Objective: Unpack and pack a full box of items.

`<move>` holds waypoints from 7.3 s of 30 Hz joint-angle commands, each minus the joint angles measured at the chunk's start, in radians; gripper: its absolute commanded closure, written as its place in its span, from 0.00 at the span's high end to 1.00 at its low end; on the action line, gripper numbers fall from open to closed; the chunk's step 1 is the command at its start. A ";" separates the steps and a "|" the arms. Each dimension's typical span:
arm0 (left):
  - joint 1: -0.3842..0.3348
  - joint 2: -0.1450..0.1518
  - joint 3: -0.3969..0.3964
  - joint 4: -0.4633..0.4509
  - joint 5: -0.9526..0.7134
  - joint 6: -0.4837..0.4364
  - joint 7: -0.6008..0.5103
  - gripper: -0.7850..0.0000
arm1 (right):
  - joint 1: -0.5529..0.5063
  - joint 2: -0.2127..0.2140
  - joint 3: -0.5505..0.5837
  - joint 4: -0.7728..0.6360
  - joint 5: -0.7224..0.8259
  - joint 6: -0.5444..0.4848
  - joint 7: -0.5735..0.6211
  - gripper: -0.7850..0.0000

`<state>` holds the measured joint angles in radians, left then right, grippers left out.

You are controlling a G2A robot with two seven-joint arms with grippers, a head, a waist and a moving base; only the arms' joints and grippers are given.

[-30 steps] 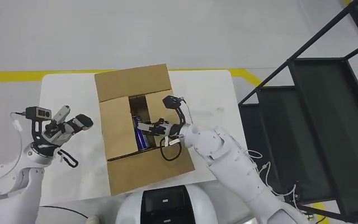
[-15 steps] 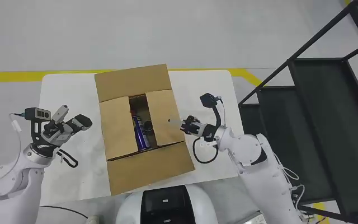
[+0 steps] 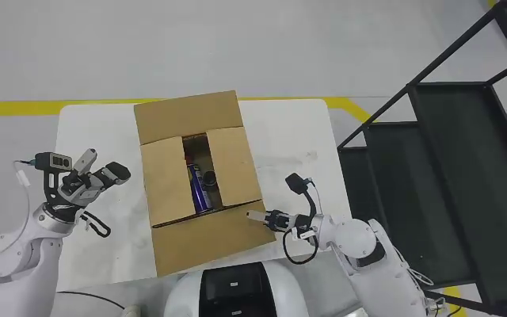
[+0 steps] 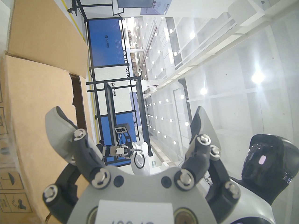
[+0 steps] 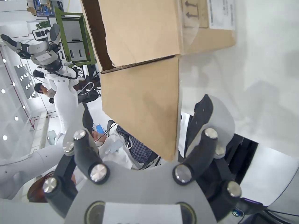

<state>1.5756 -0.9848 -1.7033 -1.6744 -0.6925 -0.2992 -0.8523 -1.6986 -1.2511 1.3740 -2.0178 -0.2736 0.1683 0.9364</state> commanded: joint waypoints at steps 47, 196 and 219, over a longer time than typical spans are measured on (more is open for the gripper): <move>-0.410 -0.048 0.244 0.428 0.303 -0.122 0.265 1.00 | 0.394 -0.026 -0.300 0.261 0.131 -0.243 -0.208 1.00; -0.538 0.026 0.326 0.399 0.347 0.276 -0.515 1.00 | 0.211 -0.023 -0.237 0.488 0.306 -0.317 -0.831 1.00; -0.538 0.026 0.326 0.399 0.347 0.276 -0.515 1.00 | 0.335 -0.074 -0.295 0.684 0.329 -0.666 -0.946 1.00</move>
<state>1.0373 -0.9587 -1.3771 -1.2750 -0.3450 -0.0230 -1.3669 -1.3641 -1.3259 1.0780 -1.3351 0.0823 -0.4679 -0.0076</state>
